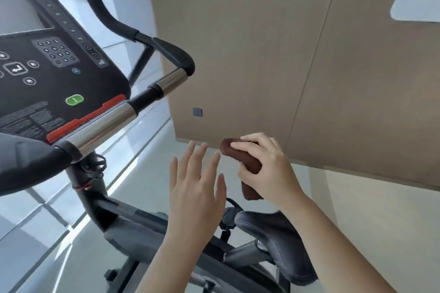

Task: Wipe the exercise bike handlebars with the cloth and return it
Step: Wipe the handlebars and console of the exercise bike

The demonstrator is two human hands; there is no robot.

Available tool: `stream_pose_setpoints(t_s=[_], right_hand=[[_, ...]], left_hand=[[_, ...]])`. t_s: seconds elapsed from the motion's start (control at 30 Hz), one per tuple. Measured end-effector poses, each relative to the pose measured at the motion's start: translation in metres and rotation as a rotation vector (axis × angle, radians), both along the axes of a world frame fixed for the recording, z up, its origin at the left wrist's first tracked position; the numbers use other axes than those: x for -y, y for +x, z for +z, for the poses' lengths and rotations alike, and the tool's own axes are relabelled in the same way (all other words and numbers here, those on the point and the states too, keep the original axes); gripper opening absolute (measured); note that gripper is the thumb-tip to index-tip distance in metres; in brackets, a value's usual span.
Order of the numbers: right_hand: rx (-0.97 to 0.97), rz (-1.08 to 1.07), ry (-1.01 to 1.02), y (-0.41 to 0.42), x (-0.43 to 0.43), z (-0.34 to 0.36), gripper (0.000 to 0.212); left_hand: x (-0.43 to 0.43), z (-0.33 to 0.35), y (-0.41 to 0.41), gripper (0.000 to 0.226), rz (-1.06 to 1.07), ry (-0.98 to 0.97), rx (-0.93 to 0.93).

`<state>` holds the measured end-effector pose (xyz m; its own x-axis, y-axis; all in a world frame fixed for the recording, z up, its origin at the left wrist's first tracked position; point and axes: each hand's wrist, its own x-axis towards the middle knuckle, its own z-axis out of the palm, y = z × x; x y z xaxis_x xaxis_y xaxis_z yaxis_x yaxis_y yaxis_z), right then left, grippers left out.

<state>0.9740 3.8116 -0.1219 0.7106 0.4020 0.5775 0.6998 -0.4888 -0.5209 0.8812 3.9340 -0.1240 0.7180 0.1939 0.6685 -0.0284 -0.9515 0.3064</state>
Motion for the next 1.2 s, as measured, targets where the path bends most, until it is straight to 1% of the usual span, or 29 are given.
stream_pose_setpoints(t_s=[0.17, 0.33, 0.57, 0.7, 0.8, 0.93, 1.03, 1.2], right_hand=[[0.008, -0.19, 0.023, -0.009, 0.085, -0.004, 0.037], [-0.08, -0.319, 0.163, -0.015, 0.188, -0.011, 0.037], [-0.143, -0.446, 0.26, -0.011, 0.361, -0.019, 0.038], [-0.157, -0.491, 0.264, -0.004, 0.462, -0.019, 0.037], [-0.177, -0.517, 0.27, 0.0, 0.52, -0.018, 0.036], [-0.21, -0.534, 0.35, 0.01, 0.573, -0.022, 0.038], [-0.235, -0.519, 0.386, 0.021, 0.593, -0.028, 0.044], [-0.223, -0.5, 0.419, 0.061, 0.609, -0.032, 0.045]], left_hand=[[0.064, -0.008, 0.021, 0.034, -0.159, -0.007, -0.026], [0.157, -0.021, 0.045, 0.036, -0.342, 0.001, -0.047], [0.332, -0.037, 0.081, 0.034, -0.519, -0.054, -0.075], [0.442, -0.039, 0.1, 0.036, -0.602, -0.114, -0.116], [0.504, -0.035, 0.112, 0.038, -0.654, -0.148, -0.145], [0.549, -0.031, 0.13, 0.036, -0.691, -0.117, -0.139], [0.561, -0.031, 0.145, 0.032, -0.694, -0.087, -0.13], [0.572, -0.034, 0.182, 0.032, -0.687, -0.074, -0.129]])
